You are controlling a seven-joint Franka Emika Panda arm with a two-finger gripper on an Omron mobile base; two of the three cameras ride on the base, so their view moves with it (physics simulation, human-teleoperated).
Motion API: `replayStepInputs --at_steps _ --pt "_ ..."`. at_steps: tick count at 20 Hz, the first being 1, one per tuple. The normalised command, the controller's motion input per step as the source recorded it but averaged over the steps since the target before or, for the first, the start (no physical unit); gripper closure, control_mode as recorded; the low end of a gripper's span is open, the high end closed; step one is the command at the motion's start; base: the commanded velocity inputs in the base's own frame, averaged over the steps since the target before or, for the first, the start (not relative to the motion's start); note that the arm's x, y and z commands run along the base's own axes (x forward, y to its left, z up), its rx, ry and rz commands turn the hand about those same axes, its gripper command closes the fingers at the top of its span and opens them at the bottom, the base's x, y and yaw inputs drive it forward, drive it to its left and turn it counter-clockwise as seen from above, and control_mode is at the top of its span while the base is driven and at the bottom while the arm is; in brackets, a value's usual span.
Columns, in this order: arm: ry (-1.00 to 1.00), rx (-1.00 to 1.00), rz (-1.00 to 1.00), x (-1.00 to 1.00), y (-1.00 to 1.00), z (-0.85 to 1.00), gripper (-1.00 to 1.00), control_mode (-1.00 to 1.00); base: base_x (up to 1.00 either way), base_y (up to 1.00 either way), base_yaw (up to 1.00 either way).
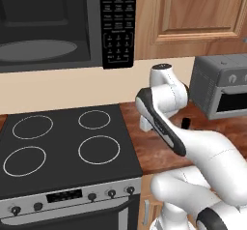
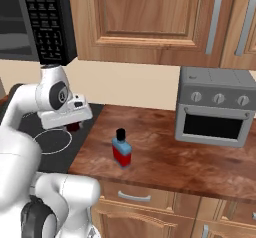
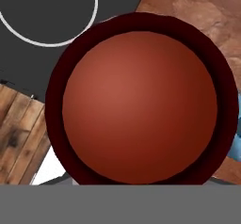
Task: Place the microwavable item in the microwave. Then, close the microwave door and press the start button.
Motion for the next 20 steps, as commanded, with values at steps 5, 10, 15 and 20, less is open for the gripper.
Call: replayStepInputs --at_steps 5,10,15,20 --pt "-0.06 0.01 0.0 -0.42 -0.33 0.14 1.0 -1.0 0.0 0.0 0.0" --pt "-0.01 0.0 0.0 -0.02 0.08 0.3 1.0 -1.0 0.0 0.0 0.0" --pt "0.0 0.0 0.0 -0.02 0.19 0.04 1.0 -1.0 0.0 0.0 0.0" --pt "0.0 0.0 0.0 0.0 0.0 0.0 1.0 1.0 -0.55 0.35 0.0"
